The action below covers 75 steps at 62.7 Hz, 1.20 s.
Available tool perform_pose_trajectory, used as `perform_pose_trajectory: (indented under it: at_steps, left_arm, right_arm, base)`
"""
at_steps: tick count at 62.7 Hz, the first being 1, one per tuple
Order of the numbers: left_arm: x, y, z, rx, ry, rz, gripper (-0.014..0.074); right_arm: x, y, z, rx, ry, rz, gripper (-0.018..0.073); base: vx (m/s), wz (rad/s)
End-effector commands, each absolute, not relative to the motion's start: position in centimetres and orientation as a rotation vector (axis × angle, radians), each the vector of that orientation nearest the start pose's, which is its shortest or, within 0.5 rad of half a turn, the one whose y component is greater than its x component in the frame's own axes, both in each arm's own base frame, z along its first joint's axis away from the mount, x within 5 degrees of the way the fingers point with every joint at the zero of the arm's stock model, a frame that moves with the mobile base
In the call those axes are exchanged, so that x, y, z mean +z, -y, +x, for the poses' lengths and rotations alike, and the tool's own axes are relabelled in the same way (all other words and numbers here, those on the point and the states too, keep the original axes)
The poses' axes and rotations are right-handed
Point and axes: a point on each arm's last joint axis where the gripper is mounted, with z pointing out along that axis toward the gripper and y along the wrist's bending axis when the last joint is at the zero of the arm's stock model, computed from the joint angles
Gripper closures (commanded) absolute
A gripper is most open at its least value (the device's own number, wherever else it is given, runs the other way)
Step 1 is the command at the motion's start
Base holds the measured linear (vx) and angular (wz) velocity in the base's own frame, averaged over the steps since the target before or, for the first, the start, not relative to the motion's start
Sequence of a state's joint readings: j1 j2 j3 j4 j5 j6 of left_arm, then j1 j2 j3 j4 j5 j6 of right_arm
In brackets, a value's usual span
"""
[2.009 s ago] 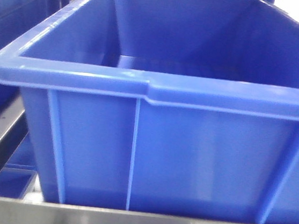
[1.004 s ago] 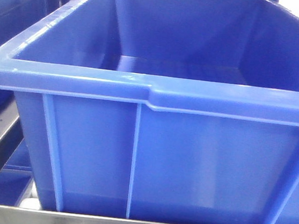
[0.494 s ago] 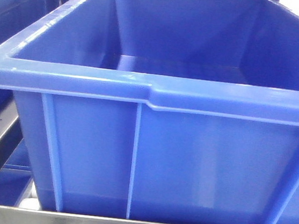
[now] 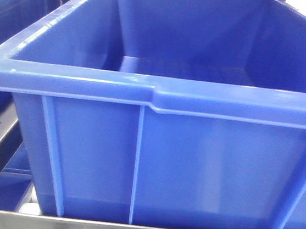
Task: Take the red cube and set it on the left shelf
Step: 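Move the right gripper holding the red cube over the blue bin, then lower the right gripper into the blue bin and open it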
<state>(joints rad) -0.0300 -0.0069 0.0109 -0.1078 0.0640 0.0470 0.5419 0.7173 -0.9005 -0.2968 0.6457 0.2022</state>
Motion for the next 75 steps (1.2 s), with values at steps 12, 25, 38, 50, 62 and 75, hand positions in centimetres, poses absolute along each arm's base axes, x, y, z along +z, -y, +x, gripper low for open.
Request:
perform_pose_trajectory:
  at_steps: [12,25,38,50,62,75]
  left_arm:
    - [20.3,0.2,5.6,-0.086,-1.488,-0.029,0.0495]
    - [20.3,0.2,5.6,-0.086,-1.488,-0.029,0.0495]
    - [20.3,0.2,5.6,-0.086,-1.488,-0.029,0.0495]
    - [20.3,0.2,5.6,-0.086,-1.488,-0.029,0.0495]
    - [20.3,0.2,5.6,-0.086,-1.488,-0.029,0.0495]
    - [20.3,0.2,5.6,-0.086,-1.488,-0.029,0.0495]
  right_arm:
    - [39.3,-12.3,20.5,0.144,-2.000,-0.586,0.0510]
    - [35.2,-16.4,26.2,0.110,-2.145,-0.646,0.0510]
    - [30.9,-19.0,29.7,0.081,-2.235,-0.696,0.0510]
    - [27.6,-20.2,31.3,0.072,-2.281,-0.729,0.0510]
    - [24.9,-20.7,32.2,0.045,-2.348,-0.755,0.0510]
    - [24.5,-20.8,32.3,0.041,-2.357,-0.759,0.0508]
  base:
    - [0.00,0.00]
    - [0.00,0.00]
    - [0.00,0.00]
    - [0.00,0.00]
    - [0.00,0.00]
    - [0.00,0.00]
